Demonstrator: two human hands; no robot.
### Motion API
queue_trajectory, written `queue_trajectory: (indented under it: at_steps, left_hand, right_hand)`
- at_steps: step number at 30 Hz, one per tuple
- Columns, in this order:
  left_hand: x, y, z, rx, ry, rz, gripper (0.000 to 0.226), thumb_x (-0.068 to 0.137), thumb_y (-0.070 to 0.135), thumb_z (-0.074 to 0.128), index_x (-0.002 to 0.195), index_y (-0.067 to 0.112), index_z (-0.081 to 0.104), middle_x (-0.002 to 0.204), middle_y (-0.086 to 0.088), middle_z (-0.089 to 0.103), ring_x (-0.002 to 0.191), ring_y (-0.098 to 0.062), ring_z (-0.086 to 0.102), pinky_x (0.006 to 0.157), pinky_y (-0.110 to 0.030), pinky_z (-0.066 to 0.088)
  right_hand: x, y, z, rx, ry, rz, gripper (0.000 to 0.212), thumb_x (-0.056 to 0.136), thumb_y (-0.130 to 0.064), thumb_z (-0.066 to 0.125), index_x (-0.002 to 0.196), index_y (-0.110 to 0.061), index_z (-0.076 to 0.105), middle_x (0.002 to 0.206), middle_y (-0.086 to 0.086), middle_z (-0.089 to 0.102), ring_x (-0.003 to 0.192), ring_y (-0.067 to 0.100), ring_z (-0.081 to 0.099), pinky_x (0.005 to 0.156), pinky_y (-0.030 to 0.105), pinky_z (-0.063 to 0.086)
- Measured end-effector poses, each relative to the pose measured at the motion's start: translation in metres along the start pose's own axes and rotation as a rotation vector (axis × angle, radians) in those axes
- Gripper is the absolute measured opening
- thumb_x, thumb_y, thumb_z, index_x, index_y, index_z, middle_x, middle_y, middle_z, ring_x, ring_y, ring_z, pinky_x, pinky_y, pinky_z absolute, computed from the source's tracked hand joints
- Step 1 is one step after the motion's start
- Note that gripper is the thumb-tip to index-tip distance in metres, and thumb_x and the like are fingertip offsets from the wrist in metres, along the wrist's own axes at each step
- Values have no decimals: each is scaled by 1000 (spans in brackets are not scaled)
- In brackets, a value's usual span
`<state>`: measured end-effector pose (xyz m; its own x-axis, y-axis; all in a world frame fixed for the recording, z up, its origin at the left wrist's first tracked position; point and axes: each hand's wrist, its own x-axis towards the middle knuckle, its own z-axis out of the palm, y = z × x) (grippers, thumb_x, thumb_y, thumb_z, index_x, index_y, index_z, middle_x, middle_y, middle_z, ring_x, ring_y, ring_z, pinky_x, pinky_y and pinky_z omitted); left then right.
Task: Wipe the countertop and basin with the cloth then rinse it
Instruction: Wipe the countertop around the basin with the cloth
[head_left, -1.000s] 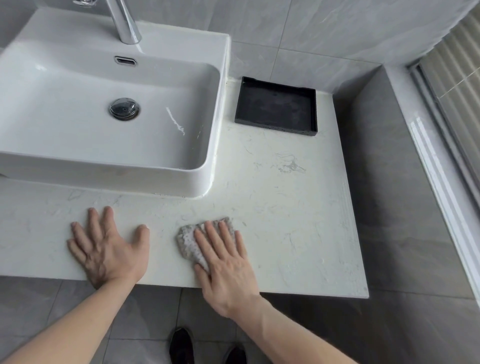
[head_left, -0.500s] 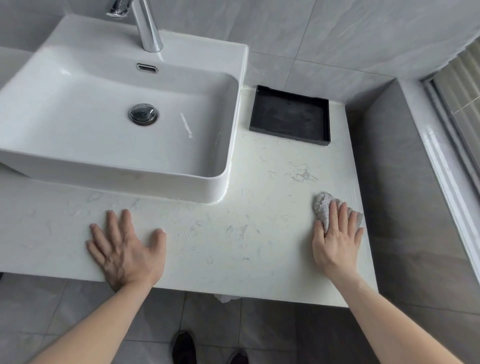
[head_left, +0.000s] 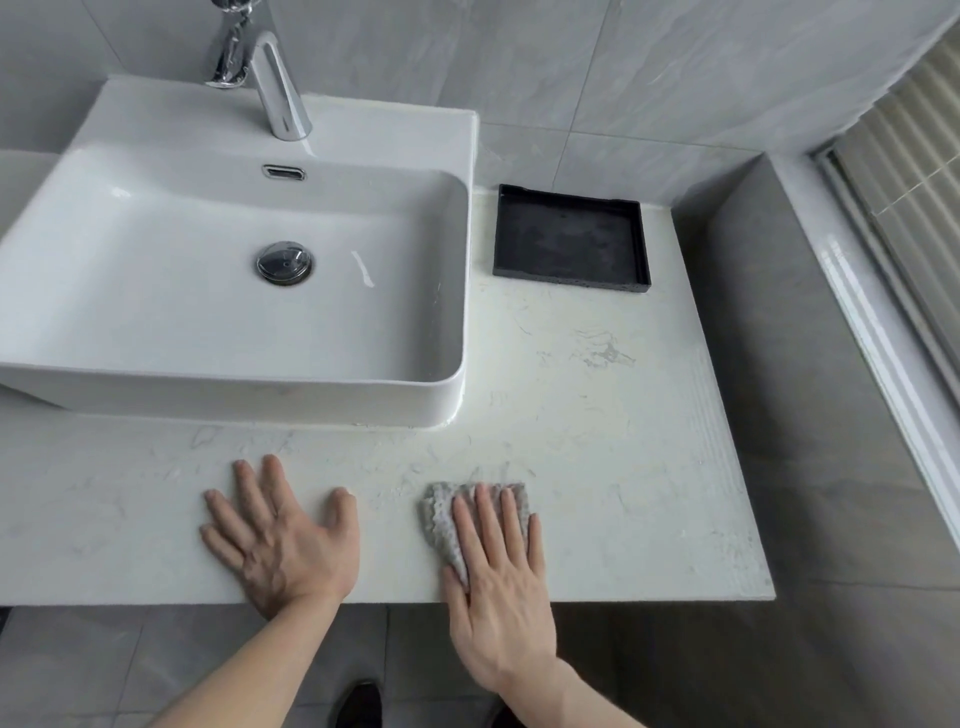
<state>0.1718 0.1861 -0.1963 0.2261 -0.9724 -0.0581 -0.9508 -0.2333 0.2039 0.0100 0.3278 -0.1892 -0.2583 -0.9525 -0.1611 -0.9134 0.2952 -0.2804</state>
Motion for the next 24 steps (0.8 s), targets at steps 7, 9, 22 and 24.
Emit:
queue_trajectory:
  at_steps: [7,9,22,24]
  left_hand:
    - [1,0,-3,16,-55,-4,90,81,60,40,159,19,21,169,-6,8,155,-35,-4,123,-58,2]
    - [2,0,-4,15,-74,-4,90,81,60,41,159,19,20,169,-6,8,155,-36,-4,123,-58,3]
    - [1,-1,2,12,-67,9,89,81,59,38,159,19,22,169,-6,8,155,-35,-4,123,-58,3]
    - [1,-1,1,5,-76,1,88,81,59,38,158,19,23,169,-5,8,155,-35,-4,123,-58,2]
  right_hand:
    - [-14,-23,7,-16,-40,-29,69,106,-44,37,165,-30,4,174,-6,-5,160,21,-6,126,49,4]
    - [-13,-20,4,-18,-51,-30,67,108,-47,33,165,-32,3,174,-8,-7,160,19,-8,127,48,4]
    - [64,85,-30,86,97,491,70,105,-58,21,165,-31,-2,172,-6,-16,158,19,-21,127,53,-10]
    - [72,71,-29,153,114,558,68,106,-54,21,165,-30,-2,173,-4,-13,158,21,-18,127,53,-11]
